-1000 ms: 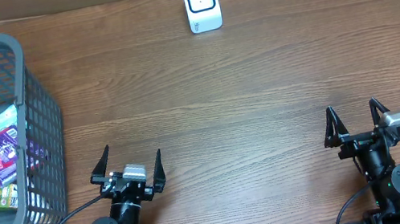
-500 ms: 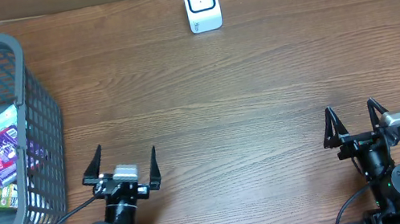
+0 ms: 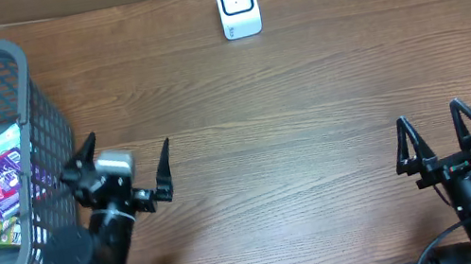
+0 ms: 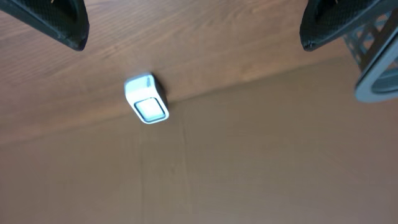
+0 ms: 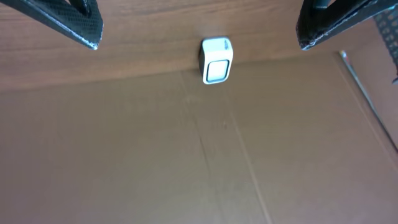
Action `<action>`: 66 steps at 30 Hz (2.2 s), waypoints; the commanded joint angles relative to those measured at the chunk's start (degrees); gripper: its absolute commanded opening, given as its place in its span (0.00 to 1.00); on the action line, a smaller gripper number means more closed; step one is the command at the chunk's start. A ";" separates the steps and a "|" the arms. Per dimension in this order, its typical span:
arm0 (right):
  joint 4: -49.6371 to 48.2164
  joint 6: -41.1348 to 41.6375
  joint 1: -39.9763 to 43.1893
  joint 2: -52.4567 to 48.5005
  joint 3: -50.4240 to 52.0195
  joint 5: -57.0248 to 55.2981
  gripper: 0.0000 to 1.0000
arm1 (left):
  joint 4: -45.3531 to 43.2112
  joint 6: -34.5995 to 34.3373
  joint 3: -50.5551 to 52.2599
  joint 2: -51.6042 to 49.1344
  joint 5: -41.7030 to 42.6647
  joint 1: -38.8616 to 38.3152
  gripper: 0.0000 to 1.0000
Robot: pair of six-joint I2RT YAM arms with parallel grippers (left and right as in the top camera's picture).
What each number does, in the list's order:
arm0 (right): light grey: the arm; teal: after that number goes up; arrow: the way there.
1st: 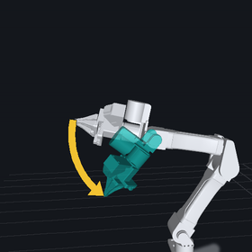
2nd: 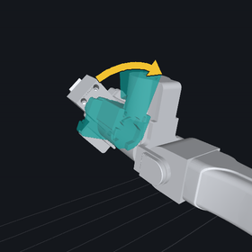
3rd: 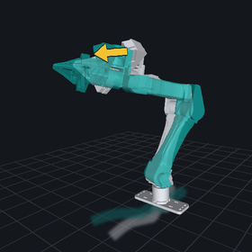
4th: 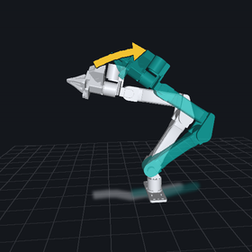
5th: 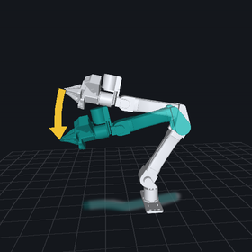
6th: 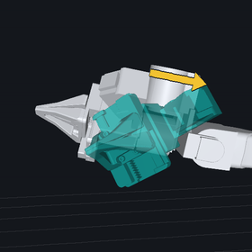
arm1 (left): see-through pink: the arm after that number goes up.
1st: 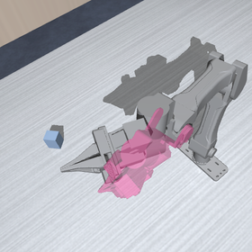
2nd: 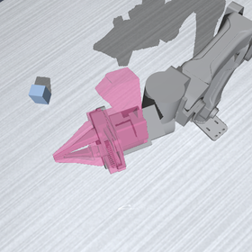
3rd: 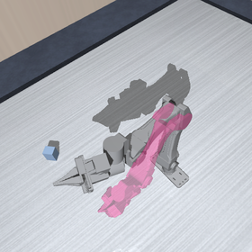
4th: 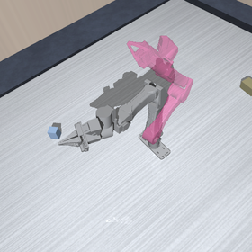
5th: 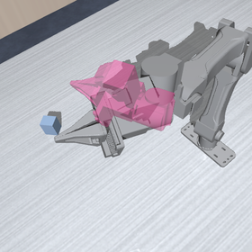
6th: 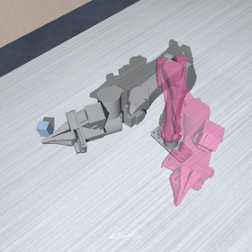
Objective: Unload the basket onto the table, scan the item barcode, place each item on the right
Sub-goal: 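Reach the left gripper into the basket toward the purple snack bag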
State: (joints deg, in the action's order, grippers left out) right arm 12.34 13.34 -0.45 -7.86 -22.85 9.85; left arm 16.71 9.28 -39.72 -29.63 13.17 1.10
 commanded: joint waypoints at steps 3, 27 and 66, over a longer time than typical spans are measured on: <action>6.19 0.11 0.15 -10.05 -12.68 1.20 1.00 | 11.15 -0.70 -16.92 -10.51 1.68 -0.39 1.00; 54.53 -10.38 0.15 -61.79 -66.31 8.63 1.00 | 48.87 -3.56 -54.14 -43.67 6.40 -0.39 0.99; 61.26 -10.43 0.15 -68.89 -66.29 9.94 1.00 | 54.51 -19.32 -68.37 -72.13 -11.98 47.15 0.98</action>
State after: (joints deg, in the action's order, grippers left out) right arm 73.52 3.36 -0.47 -77.32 -87.99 19.29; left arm 73.36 -13.78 -109.49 -97.97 -1.85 48.10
